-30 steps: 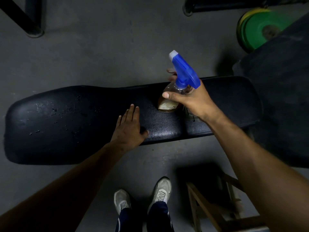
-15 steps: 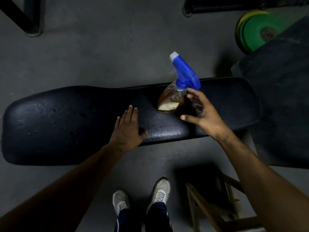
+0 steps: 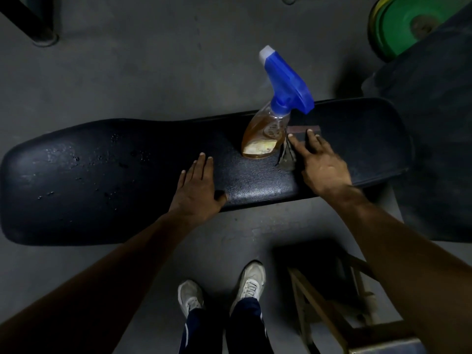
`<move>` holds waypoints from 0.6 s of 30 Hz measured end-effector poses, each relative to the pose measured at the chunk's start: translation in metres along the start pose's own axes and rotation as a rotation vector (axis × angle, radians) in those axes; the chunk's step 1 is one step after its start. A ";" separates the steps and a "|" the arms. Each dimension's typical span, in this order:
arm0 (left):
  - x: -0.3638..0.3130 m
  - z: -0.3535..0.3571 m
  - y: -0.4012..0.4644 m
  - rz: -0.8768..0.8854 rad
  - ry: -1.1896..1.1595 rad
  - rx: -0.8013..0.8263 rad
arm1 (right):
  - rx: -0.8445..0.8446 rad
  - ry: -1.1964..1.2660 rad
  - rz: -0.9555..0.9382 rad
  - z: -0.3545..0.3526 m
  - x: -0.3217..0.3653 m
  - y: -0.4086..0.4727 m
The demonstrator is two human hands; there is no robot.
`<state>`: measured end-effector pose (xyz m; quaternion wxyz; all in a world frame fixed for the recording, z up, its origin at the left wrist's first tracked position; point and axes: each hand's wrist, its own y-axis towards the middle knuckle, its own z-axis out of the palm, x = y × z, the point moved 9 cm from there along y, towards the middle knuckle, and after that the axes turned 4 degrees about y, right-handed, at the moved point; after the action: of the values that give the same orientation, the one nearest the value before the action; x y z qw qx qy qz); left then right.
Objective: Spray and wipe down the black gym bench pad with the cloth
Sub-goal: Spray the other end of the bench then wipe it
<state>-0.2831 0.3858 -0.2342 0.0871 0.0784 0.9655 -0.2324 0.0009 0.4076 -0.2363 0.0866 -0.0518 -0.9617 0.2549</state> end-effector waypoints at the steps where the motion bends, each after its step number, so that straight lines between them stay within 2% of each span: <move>1: 0.002 0.002 0.000 -0.004 -0.002 -0.001 | -0.016 -0.032 0.005 -0.001 -0.001 -0.001; 10: 0.023 0.002 -0.020 -0.034 -0.058 -0.007 | -0.208 0.017 0.025 -0.006 0.038 -0.081; 18: 0.069 -0.004 -0.042 -0.070 -0.088 -0.008 | -0.137 0.432 -0.106 0.010 0.127 -0.114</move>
<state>-0.3586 0.3581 -0.2269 0.1218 0.0340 0.9638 -0.2348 -0.1315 0.3223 -0.1701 0.3001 -0.0602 -0.9372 0.1671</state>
